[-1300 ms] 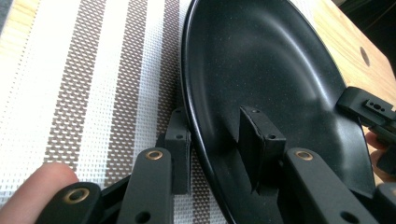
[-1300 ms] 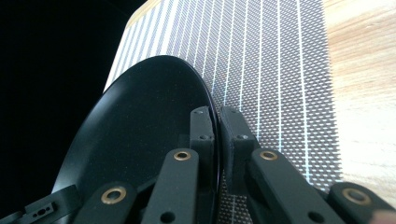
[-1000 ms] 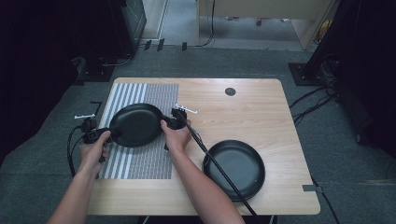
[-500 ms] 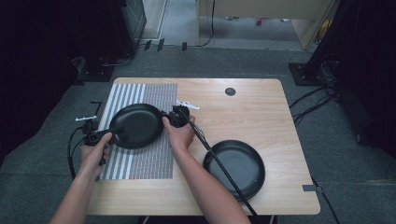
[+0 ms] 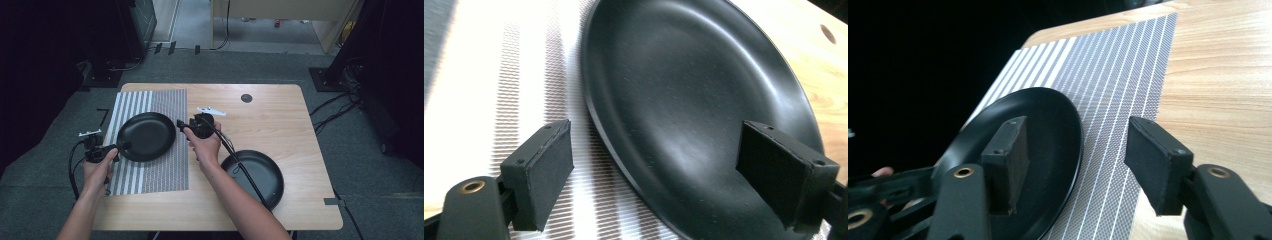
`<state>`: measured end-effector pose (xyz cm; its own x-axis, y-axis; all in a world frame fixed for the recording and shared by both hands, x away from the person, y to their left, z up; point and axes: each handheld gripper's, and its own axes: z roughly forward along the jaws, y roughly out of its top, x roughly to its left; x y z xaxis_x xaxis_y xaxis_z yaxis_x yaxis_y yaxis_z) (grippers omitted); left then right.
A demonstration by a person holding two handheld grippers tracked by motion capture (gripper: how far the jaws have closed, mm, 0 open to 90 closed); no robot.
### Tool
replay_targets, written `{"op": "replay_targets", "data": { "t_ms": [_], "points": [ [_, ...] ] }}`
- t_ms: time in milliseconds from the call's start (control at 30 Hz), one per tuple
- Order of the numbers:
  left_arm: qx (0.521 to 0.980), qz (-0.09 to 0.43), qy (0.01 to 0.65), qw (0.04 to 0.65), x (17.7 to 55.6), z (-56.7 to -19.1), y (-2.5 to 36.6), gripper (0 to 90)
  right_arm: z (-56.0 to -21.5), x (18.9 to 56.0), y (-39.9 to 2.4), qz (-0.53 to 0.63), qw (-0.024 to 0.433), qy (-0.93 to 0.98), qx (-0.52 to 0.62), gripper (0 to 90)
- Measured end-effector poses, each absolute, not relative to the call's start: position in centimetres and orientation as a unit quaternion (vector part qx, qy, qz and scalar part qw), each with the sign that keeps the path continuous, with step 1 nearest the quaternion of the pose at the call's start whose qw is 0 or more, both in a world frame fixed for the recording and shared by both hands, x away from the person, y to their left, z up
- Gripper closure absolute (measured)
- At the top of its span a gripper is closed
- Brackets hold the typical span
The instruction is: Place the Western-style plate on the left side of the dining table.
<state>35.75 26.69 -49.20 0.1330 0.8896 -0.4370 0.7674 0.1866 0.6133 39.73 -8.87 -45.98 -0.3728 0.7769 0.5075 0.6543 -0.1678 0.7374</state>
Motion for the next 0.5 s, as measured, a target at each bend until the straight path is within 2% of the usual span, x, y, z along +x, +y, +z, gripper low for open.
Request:
{"op": "replay_targets", "data": {
  "t_ms": [267,500],
  "points": [
    [0.638,0.086,0.650,0.404,35.3,-49.7,27.0,15.4,-44.2,37.8,-11.0,0.537,0.061,0.657,0.526,36.0],
    [0.647,0.110,0.636,0.406,33.9,-49.1,26.9,15.3,-42.9,36.0,-13.4,0.545,0.084,0.668,0.500,31.8]
  ]
}}
